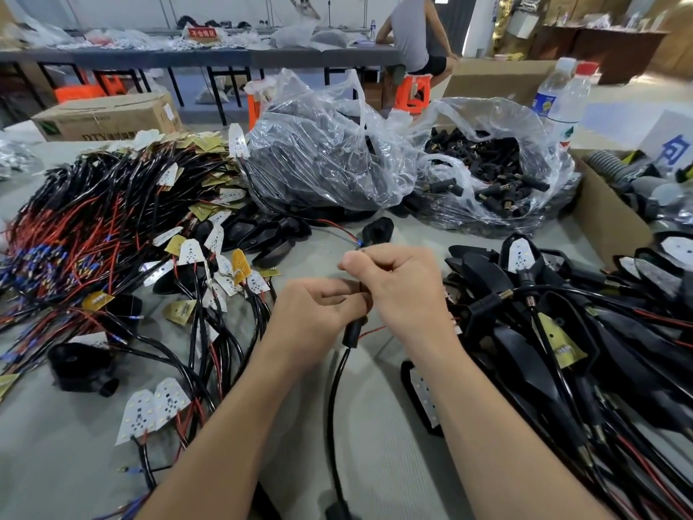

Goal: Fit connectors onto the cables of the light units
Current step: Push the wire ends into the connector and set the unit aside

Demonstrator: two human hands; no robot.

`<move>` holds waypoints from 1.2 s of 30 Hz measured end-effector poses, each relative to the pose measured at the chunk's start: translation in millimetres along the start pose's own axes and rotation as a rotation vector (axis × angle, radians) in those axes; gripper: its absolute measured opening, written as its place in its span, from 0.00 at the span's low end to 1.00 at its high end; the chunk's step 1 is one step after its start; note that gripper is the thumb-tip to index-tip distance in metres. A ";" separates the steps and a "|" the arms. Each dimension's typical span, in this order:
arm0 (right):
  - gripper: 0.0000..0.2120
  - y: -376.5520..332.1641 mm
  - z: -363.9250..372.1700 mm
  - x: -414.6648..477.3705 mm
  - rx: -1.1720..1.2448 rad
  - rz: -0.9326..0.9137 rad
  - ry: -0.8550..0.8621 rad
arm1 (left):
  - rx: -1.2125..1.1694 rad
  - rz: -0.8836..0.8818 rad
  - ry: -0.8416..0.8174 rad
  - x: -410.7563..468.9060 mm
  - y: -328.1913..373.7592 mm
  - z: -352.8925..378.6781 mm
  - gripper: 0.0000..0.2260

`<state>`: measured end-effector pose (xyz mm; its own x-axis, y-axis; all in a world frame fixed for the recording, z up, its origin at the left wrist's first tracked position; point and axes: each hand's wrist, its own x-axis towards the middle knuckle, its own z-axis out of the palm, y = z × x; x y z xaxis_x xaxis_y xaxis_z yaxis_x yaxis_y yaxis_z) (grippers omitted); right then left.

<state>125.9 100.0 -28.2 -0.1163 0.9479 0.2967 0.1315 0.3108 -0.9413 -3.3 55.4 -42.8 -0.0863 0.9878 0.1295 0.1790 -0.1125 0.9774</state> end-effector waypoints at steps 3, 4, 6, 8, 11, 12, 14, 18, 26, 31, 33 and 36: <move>0.23 -3.5 -0.2 -3.7 0.010 0.026 -0.001 | -0.031 0.010 0.034 -2.4 6.3 3.4 0.06; 0.21 -3.8 -2.4 -4.1 0.011 0.061 0.033 | -0.057 -0.016 0.079 -3.0 8.6 3.4 0.09; 0.17 -2.3 -9.3 -3.9 -0.093 0.100 0.153 | -0.150 -0.111 0.200 -2.0 11.6 0.0 0.10; 0.17 -2.1 -12.0 -5.8 -0.232 0.137 0.247 | -0.278 -0.211 0.297 1.3 11.8 -8.4 0.08; 0.26 2.0 -4.0 -8.5 -0.316 0.264 0.159 | -0.530 -0.301 0.357 6.8 8.7 -18.0 0.07; 0.28 1.9 0.3 -9.9 -0.258 0.308 0.105 | -0.594 -0.318 0.365 8.4 7.2 -19.7 0.07; 0.22 2.1 10.2 -10.9 0.015 0.384 0.036 | -0.652 -0.329 0.360 10.1 4.8 -20.7 0.08; 0.14 -6.9 11.9 -6.5 0.428 0.342 0.001 | -0.633 -0.357 0.317 11.4 1.9 -19.3 0.08; 0.14 -16.7 4.8 -10.4 0.277 0.155 -0.140 | -0.647 -0.317 0.404 10.8 5.8 -19.6 0.07; 0.12 -12.2 1.8 -11.7 0.036 0.094 -0.156 | -0.725 -0.274 0.547 11.6 9.1 -19.0 0.06; 0.16 -11.2 2.5 -12.5 -0.048 0.092 -0.123 | -0.775 -0.259 0.573 12.3 9.5 -19.3 0.05; 0.14 -10.0 2.9 -13.1 -0.162 0.088 -0.071 | -0.871 -0.273 0.571 12.6 10.2 -20.7 0.04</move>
<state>123.3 84.3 -23.2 -0.1655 0.9664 0.1966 0.3007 0.2393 -0.9232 -22.9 64.5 -27.7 -0.5028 0.8203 -0.2726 -0.6559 -0.1567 0.7385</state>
